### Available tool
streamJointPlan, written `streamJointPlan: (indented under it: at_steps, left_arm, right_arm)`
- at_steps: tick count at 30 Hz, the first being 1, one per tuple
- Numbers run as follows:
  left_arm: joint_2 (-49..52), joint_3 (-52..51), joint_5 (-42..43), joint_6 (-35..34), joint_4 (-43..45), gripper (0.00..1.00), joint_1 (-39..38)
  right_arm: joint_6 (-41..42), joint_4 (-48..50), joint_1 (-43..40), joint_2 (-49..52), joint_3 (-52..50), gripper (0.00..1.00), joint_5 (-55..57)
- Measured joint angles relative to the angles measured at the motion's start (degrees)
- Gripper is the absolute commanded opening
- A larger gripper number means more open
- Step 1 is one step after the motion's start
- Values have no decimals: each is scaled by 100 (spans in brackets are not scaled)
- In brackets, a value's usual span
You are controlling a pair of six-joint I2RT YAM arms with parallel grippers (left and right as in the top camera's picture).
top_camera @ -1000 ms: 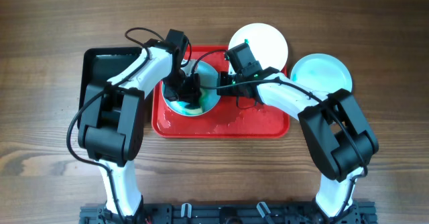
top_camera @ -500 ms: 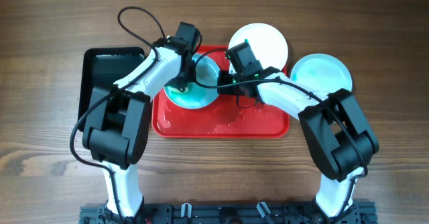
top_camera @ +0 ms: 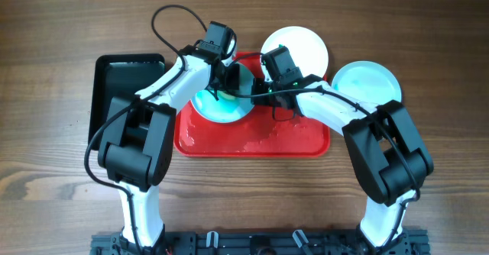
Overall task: Clean dirty plates on tray and stack at the side
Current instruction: 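Scrub the second plate with the sponge in the left gripper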
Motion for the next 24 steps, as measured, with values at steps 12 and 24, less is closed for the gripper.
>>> streamJointPlan:
  at_steps: [12, 24]
  left_arm:
    - [90, 2, 1491, 643, -1379, 4, 61]
    - [-79, 83, -1567, -236, -2015, 4, 203]
  right_arm:
    - [-66, -66, 39, 0, 0, 4, -46]
    - [-63, -57, 103, 4, 0, 4, -173]
